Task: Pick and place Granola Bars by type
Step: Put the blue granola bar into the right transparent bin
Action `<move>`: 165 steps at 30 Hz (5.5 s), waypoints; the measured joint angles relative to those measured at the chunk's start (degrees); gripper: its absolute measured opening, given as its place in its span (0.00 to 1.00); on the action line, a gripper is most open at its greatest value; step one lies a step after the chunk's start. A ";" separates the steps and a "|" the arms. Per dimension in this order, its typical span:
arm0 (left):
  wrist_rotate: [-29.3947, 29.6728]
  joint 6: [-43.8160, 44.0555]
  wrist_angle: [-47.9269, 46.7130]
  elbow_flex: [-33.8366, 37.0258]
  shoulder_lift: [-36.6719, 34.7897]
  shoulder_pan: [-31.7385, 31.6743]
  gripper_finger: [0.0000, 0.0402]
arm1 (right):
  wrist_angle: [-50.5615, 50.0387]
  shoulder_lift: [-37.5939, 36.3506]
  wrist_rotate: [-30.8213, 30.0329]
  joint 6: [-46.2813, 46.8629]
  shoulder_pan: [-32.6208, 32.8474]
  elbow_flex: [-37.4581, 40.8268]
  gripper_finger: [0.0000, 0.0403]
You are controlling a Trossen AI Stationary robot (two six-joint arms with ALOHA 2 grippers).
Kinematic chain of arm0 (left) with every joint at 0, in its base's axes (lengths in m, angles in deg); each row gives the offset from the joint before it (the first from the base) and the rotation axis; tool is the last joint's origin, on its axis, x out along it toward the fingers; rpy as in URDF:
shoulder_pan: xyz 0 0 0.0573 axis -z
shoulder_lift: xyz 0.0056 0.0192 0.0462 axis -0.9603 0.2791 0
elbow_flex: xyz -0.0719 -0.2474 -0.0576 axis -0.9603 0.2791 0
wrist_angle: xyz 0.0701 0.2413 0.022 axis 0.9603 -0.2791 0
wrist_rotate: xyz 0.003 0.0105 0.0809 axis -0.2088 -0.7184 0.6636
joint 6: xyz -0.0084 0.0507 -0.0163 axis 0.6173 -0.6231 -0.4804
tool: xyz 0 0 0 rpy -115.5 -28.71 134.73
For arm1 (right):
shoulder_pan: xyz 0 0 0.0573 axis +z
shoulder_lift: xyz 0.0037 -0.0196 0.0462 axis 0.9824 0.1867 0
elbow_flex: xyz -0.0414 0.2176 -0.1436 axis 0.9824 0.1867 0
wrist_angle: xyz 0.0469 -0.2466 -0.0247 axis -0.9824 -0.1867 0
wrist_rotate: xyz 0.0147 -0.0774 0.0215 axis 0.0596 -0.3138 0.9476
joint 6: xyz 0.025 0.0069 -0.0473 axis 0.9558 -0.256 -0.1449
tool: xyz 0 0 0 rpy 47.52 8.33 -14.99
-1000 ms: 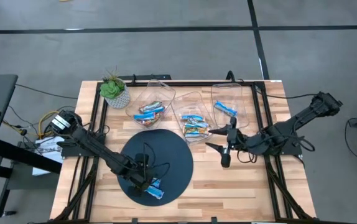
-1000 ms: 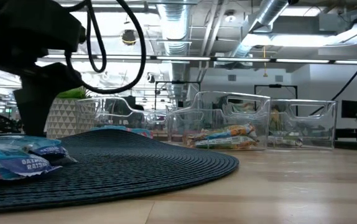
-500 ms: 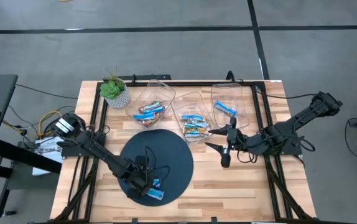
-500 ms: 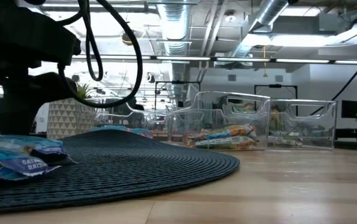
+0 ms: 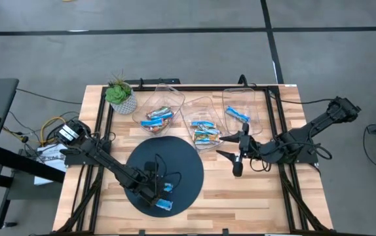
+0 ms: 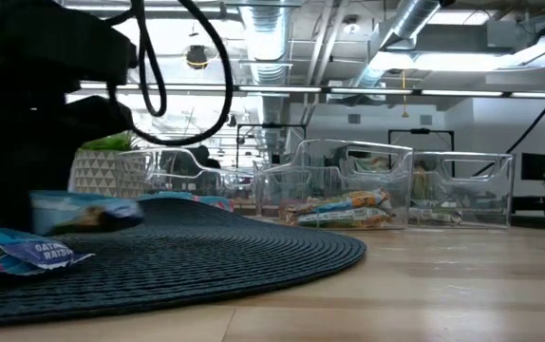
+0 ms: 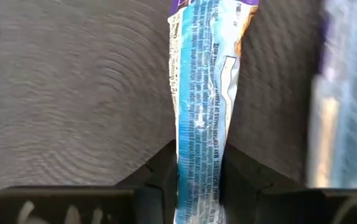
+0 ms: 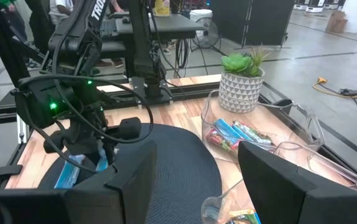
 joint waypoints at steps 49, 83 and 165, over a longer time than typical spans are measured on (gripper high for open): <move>9.64 -14.40 79.83 -0.09 -0.15 -25.22 0.21 | 1.94 -0.02 13.72 5.40 -13.19 0.00 0.54; 4.56 -15.50 82.27 -0.09 -0.20 -25.80 0.21 | 9.77 5.42 22.67 3.84 -17.70 -0.07 0.14; -4.92 -10.36 66.13 -0.11 -0.15 -26.10 0.69 | -41.18 5.60 22.58 21.92 -51.89 3.85 0.19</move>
